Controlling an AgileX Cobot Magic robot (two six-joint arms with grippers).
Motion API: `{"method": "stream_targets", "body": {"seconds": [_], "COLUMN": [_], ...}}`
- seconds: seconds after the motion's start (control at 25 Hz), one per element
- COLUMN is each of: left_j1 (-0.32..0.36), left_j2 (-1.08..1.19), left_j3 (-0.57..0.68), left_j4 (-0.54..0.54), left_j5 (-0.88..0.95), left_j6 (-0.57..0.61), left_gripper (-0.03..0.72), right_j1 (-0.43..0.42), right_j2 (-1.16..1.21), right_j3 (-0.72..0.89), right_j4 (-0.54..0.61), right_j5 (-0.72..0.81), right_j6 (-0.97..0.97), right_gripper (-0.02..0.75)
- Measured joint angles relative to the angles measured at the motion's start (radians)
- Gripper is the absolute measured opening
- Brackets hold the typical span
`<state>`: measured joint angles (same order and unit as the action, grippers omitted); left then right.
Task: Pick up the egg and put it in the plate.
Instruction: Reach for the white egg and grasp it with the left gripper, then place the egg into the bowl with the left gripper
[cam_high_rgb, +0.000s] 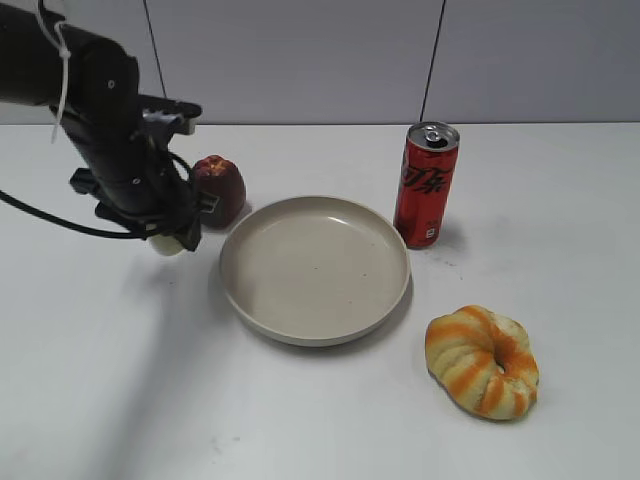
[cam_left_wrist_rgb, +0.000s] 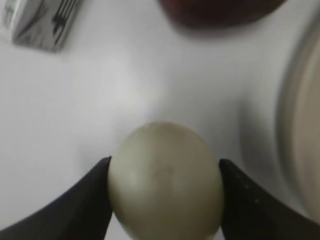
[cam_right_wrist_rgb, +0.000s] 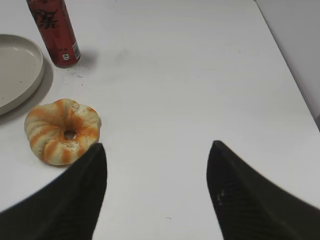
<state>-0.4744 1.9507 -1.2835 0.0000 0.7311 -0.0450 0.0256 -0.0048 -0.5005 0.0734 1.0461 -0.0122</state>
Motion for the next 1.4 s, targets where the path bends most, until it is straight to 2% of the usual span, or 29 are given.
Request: {"method": "stream_targets", "body": {"seconds": [0.16,0.36,0.48,0.6,0.64,0.76,0.8,1.0,1.08,1.2,1.4], "left_j1": [-0.114,-0.266,-0.318,-0.334,-0.334,-0.334,-0.334,-0.323,-0.298,-0.224,-0.014], "left_j2": [-0.026,-0.011,0.030,0.072,0.082,0.090,0.090,0.088,0.073,0.029,-0.045], "left_j3": [-0.056,-0.064,-0.064,-0.064,-0.064,-0.065,-0.072,-0.137,-0.159,-0.167,-0.170], "left_j4": [0.000,-0.006,-0.011,-0.045,-0.065,-0.105,-0.111,-0.110,-0.095,-0.073,-0.031], "left_j5": [-0.007,-0.073,-0.079,-0.066,-0.057,-0.037,-0.021,0.094,0.153,0.237,0.412], "left_j6": [0.045,0.064,0.065,0.067,0.067,0.067,0.067,0.067,0.067,0.068,0.068], "left_gripper": [0.444,0.444,0.444,0.444,0.452,0.613,0.639,0.648,0.645,0.641,0.621], "right_j1": [0.000,0.000,0.000,0.000,0.000,0.000,0.000,0.000,0.000,0.000,0.000], "right_j2": [0.000,0.000,0.000,0.000,0.000,0.000,0.000,0.000,0.000,0.000,0.000], "right_j3": [0.000,0.000,0.000,0.000,0.000,0.000,0.000,0.000,0.000,0.000,0.000], "right_j4": [0.000,0.000,0.000,0.000,0.000,0.000,0.000,0.000,0.000,0.000,0.000], "right_j5": [0.000,0.000,0.000,0.000,0.000,0.000,0.000,0.000,0.000,0.000,0.000], "right_j6": [0.000,0.000,0.000,0.000,0.000,0.000,0.000,0.000,0.000,0.000,0.000], "right_gripper": [0.479,0.479,0.479,0.479,0.479,0.479,0.479,0.479,0.479,0.479,0.479]}}
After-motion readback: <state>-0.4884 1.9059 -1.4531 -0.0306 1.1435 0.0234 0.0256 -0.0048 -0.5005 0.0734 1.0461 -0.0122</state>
